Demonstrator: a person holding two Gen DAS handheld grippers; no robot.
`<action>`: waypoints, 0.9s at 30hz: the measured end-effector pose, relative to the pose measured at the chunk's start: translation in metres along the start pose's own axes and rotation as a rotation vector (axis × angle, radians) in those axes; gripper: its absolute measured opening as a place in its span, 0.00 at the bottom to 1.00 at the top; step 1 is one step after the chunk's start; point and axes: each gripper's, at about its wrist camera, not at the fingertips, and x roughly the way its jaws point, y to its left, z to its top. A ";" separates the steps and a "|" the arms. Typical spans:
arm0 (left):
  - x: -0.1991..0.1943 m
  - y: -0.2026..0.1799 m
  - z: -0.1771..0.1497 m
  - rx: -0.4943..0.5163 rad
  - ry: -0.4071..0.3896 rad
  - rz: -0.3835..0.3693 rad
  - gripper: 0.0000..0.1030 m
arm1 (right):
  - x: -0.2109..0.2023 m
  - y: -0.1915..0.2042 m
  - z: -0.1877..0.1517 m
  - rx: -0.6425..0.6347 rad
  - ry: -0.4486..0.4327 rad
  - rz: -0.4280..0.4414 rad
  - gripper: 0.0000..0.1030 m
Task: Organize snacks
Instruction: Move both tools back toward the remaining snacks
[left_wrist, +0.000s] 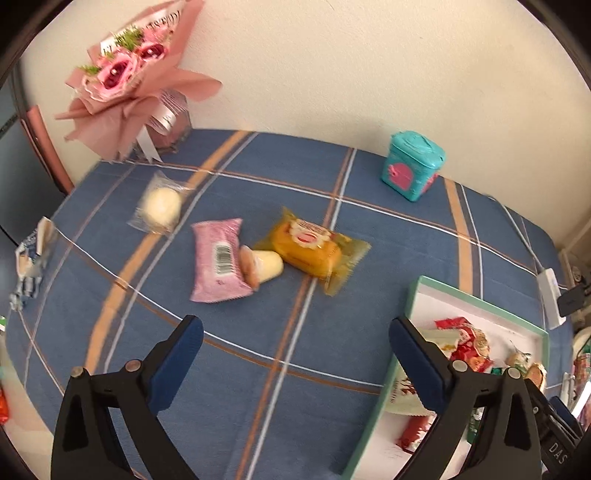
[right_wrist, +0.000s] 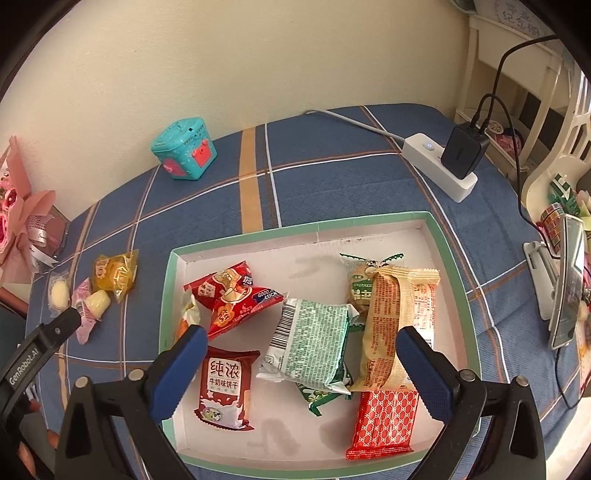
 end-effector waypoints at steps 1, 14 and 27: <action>-0.001 0.002 0.001 -0.004 -0.001 0.016 0.98 | 0.000 0.002 0.000 -0.005 -0.002 -0.005 1.00; -0.002 0.040 0.008 -0.004 -0.011 0.064 0.98 | -0.004 0.040 -0.005 -0.108 -0.034 -0.005 1.00; 0.007 0.107 0.018 -0.021 0.011 0.097 0.98 | 0.004 0.121 -0.024 -0.280 -0.033 -0.019 1.00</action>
